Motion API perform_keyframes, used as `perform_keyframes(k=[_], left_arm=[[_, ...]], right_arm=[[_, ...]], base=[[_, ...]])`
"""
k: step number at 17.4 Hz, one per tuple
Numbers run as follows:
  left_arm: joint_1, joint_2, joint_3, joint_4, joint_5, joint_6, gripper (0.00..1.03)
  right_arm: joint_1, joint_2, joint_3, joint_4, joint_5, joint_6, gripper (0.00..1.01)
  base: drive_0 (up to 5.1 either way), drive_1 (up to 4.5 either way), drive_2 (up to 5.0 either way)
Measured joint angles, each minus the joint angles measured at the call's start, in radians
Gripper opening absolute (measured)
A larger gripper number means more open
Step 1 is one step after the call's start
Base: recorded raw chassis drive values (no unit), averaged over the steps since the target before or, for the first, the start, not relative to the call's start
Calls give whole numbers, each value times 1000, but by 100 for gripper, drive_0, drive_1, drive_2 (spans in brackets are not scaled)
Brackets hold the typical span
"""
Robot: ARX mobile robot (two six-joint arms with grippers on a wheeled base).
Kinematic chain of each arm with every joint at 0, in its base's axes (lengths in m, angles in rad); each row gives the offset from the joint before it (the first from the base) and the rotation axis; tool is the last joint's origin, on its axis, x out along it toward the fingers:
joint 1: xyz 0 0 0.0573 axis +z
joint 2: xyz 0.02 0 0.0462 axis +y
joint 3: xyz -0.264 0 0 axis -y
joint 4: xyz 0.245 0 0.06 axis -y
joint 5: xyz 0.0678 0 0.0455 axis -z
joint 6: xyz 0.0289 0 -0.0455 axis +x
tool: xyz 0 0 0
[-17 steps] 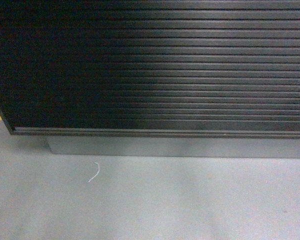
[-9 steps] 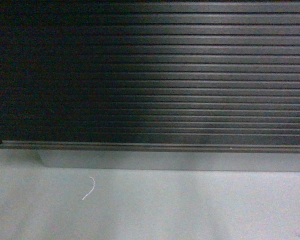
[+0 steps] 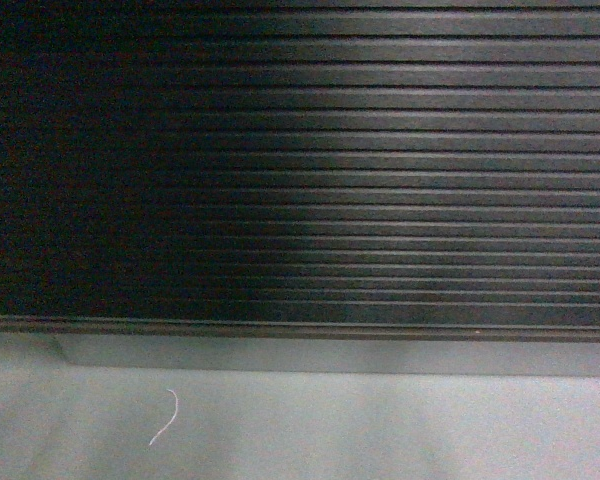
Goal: Place dark red mango on scale at checkout
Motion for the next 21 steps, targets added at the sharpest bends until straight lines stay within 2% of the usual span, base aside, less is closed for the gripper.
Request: perform_keyframes(k=[21], left_arm=[[0,0,0,1,0,0,98]], right_arm=[[0,0,0,-1,0,0,98]], base=[[-6,215,-227]])
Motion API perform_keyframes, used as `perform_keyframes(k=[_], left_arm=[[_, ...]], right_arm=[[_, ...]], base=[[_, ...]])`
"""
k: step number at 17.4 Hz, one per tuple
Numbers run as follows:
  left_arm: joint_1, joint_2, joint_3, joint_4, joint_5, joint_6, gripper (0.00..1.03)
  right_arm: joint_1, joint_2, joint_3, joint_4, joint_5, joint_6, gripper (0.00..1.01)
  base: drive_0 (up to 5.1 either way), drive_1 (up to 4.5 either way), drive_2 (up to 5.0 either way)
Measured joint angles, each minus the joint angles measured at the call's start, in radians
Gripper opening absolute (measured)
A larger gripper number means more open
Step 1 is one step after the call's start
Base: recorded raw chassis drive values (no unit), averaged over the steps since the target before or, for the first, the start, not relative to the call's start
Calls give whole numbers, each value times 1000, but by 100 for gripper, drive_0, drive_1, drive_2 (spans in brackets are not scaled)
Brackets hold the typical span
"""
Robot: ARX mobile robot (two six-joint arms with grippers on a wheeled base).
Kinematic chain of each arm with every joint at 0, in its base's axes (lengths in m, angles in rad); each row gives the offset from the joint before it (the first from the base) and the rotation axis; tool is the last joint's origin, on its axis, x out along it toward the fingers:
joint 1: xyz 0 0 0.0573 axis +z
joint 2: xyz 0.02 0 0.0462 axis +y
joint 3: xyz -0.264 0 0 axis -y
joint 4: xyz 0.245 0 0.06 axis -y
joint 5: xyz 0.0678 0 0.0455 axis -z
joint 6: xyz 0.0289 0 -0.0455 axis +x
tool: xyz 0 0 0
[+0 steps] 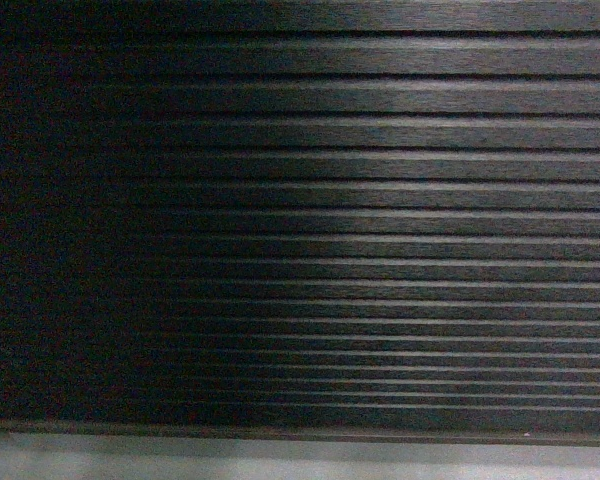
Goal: Place dark red mango on scale at checkout
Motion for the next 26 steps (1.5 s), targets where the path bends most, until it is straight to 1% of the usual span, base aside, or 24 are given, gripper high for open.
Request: perform_keyframes(k=[2,26], left_arm=[[0,0,0,-1,0,0,98],[0,0,0,-1,-1,1,98]], right_arm=[[0,0,0,0,0,0,98],[0,0,0,-2,0,0,98]], base=[[-5,216,-226],[0,0,0]])
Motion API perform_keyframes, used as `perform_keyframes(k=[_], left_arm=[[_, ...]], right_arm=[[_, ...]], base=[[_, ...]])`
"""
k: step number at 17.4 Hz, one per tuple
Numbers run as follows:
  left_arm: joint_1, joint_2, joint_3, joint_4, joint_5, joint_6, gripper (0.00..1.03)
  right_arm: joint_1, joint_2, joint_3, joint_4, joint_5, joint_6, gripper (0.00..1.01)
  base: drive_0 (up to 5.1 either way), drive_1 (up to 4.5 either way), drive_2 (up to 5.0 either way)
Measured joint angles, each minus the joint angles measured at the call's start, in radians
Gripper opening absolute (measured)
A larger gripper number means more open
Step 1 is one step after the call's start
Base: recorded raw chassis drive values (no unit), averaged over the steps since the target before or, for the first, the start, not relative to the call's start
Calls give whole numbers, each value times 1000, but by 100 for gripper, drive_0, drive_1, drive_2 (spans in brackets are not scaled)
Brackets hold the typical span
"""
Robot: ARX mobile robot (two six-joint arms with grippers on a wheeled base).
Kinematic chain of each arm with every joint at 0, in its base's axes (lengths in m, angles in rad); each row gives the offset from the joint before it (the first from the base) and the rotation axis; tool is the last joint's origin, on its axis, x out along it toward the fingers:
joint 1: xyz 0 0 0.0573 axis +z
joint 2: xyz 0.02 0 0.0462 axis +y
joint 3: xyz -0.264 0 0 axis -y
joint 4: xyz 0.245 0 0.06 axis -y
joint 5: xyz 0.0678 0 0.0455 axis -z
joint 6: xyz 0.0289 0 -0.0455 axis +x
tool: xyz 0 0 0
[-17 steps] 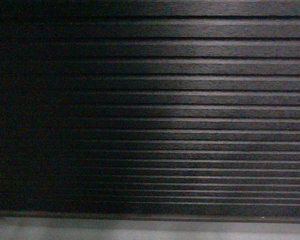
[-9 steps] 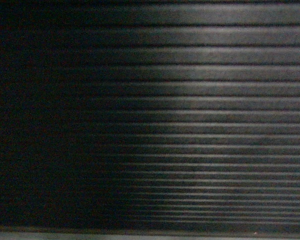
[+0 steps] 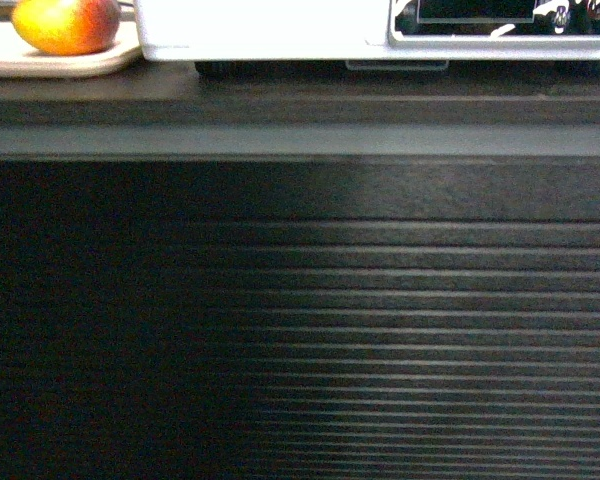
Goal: Place dark red mango on scale at checkout
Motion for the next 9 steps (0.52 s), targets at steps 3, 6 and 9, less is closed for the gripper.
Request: perform_keyframes(k=[3,6,9], left_arm=[[0,0,0,0,1,0,98],[0,0,0,0,0,0,98],[0,0,0,0,2,0,98]], right_arm=[[0,0,0,2,0,1,98],[0,0,0,2,-1,-2,98],[0,0,0,1,0,1,98]], base=[[0,0,0],[0,0,0],[0,0,0]])
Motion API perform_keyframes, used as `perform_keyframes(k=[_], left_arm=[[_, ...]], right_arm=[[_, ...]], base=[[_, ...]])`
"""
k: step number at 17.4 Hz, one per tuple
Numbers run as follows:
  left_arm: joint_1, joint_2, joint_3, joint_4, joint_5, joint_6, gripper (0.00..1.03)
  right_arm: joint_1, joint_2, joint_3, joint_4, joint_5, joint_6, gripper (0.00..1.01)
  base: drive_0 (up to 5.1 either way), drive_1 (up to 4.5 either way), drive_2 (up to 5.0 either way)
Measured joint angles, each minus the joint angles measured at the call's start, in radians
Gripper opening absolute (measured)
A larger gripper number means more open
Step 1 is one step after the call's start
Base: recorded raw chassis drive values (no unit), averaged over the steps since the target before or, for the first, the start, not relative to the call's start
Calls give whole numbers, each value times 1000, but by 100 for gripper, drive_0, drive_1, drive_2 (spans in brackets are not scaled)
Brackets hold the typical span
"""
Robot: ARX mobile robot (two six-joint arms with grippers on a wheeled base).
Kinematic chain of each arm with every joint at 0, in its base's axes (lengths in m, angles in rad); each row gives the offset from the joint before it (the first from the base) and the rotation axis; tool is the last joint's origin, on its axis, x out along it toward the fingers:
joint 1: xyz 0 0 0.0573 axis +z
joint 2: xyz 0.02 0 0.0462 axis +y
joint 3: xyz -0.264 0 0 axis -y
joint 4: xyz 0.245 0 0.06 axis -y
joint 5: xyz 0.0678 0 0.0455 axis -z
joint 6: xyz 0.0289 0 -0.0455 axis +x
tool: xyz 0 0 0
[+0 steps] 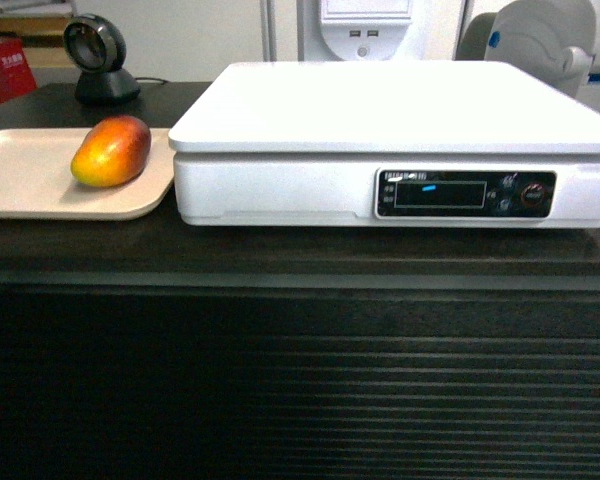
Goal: Place dark red mango on scale at checkout
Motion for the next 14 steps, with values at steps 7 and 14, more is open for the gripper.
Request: perform_keyframes(k=[7,14], left_arm=[[0,0,0,5,-1,0,98],[0,0,0,0,0,0,98]], right_arm=[[0,0,0,4,-1,0,98],[0,0,0,0,0,-1,98]], base=[[0,0,0],[0,0,0]])
